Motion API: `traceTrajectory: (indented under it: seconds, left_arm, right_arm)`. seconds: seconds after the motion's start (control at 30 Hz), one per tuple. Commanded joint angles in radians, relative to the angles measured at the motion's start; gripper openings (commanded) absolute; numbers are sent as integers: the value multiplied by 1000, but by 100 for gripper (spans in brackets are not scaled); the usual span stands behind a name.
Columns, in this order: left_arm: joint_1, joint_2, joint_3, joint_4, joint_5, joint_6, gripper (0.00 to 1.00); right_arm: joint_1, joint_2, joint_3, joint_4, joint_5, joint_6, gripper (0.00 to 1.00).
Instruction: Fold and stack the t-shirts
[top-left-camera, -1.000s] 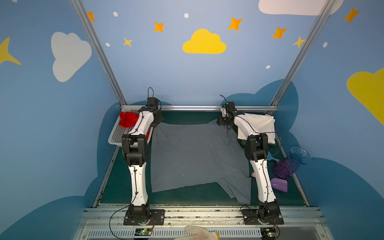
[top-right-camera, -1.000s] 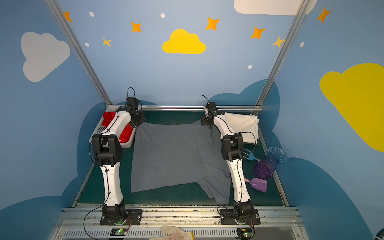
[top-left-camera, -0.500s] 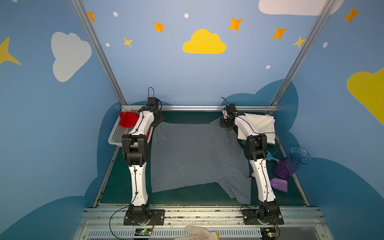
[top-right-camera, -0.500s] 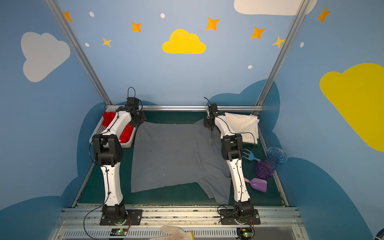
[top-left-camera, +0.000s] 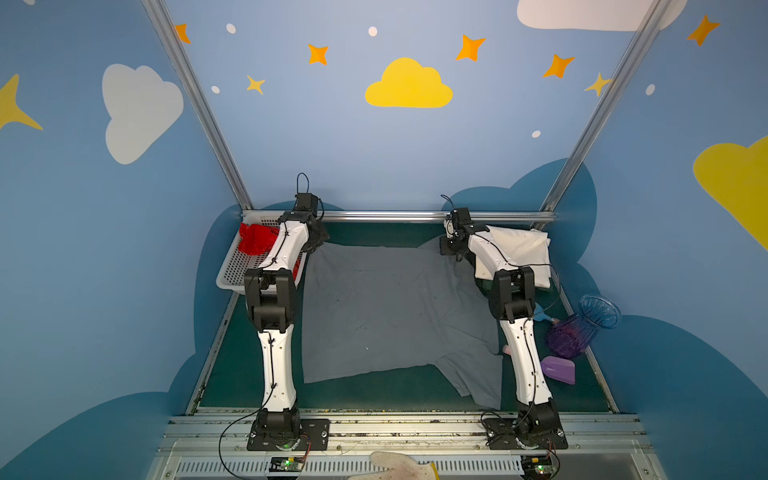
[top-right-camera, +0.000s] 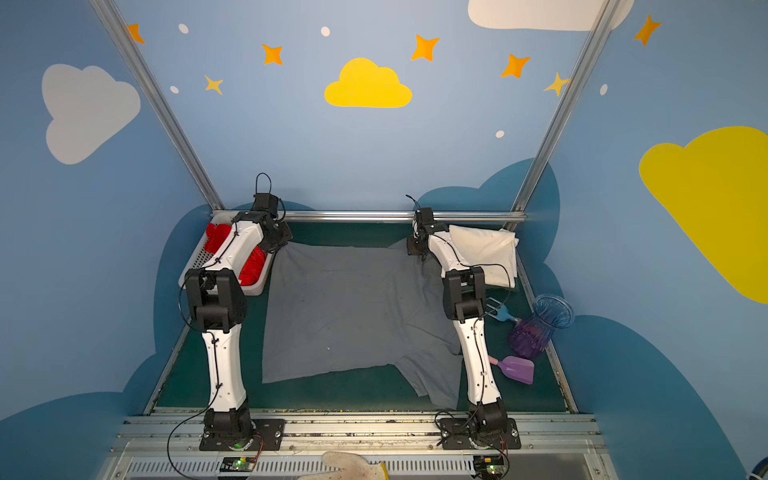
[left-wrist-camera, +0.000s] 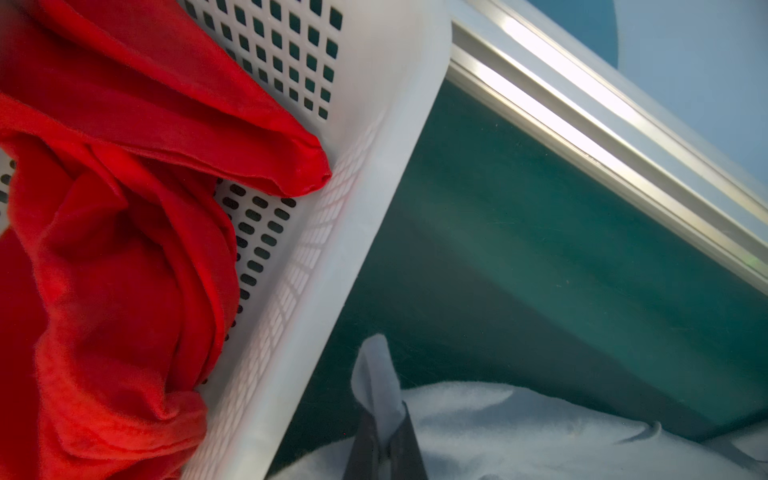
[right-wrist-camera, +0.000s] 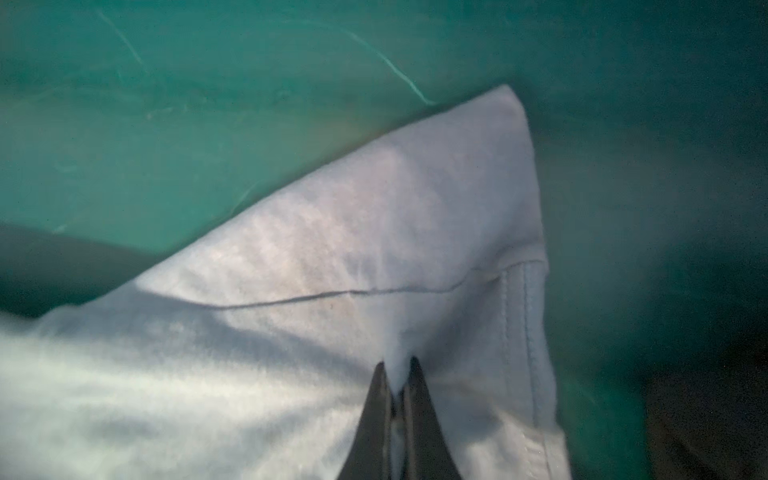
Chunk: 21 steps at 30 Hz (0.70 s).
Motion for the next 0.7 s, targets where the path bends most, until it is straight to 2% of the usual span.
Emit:
traceTrajectory:
  seconds: [0.0, 0.17, 0.27, 0.67]
  left_arm:
    - [-16, -86, -121, 36, 1, -8, 4]
    - [-29, -243, -403, 198, 7, -68, 4]
    - [-39, -296, -518, 252, 0, -85, 4]
    - [-49, -397, -776, 341, -73, -115, 4]
  right_arm:
    - [1, -149, -117, 109, 35, -15, 0]
    - [3, -271, -322, 246, 48, 12, 0]
    - [2, -310, -410, 316, 60, 24, 0]
    - [-3, -349, -507, 364, 154, 56, 0]
